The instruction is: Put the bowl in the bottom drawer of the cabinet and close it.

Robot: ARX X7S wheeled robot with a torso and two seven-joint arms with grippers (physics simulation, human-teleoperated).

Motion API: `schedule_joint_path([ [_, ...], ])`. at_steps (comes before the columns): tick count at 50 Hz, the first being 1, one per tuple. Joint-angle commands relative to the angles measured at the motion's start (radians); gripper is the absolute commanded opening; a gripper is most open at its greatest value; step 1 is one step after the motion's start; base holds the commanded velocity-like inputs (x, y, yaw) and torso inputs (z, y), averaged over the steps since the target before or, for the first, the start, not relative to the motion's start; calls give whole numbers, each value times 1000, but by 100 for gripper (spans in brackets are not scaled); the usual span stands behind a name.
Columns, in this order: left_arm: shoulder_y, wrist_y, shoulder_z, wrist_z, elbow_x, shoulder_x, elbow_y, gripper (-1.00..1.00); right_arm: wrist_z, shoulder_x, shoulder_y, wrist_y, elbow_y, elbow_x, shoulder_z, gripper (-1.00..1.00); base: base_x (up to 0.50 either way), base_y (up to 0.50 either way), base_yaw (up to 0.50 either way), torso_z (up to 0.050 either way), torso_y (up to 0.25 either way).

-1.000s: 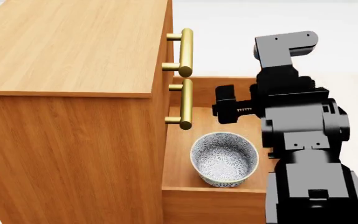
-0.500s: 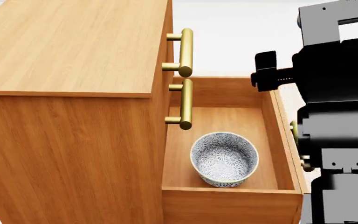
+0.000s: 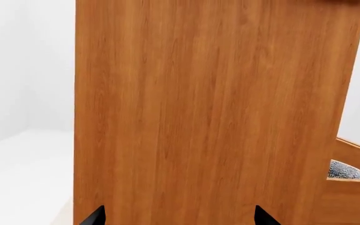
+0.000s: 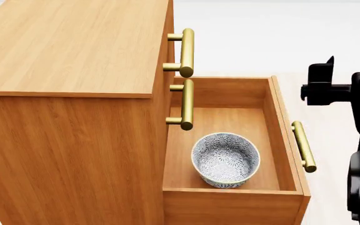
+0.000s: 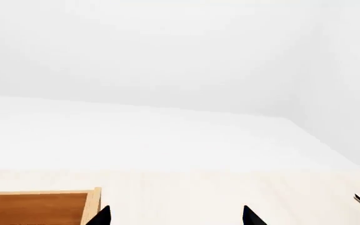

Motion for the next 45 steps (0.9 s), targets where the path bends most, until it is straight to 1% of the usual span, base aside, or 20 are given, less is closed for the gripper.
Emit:
schedule_joint_path([
  [1,-1,28,6,9,10,8,-30,100,17,40,-116,39,-147,17,68,100,0,0,0,0,0],
  [5,2,-2,3,-3,3,-5,9,100,21,42,-144,35,-161,22,84,100,0,0,0,0,0],
  [7,1,28,6,7,8,7,-27,100,21,42,-167,25,-164,21,84,100,0,0,0,0,0],
  [11,4,-3,3,-8,5,-6,15,100,29,40,-207,21,-178,26,103,100,0,0,0,0,0],
  [15,6,10,6,-4,10,-2,1,100,26,43,-254,22,-218,34,120,100,0,0,0,0,0],
  [22,3,-6,5,-12,11,-6,14,100,29,50,-300,-2,-218,30,126,100,0,0,0,0,0],
  [34,-1,-2,4,-11,9,-7,7,100,40,43,-376,-57,-181,28,139,100,0,0,0,0,0],
  [45,-2,-1,8,-13,13,-5,7,100,48,41,-409,-94,-137,29,152,100,0,0,0,0,0],
])
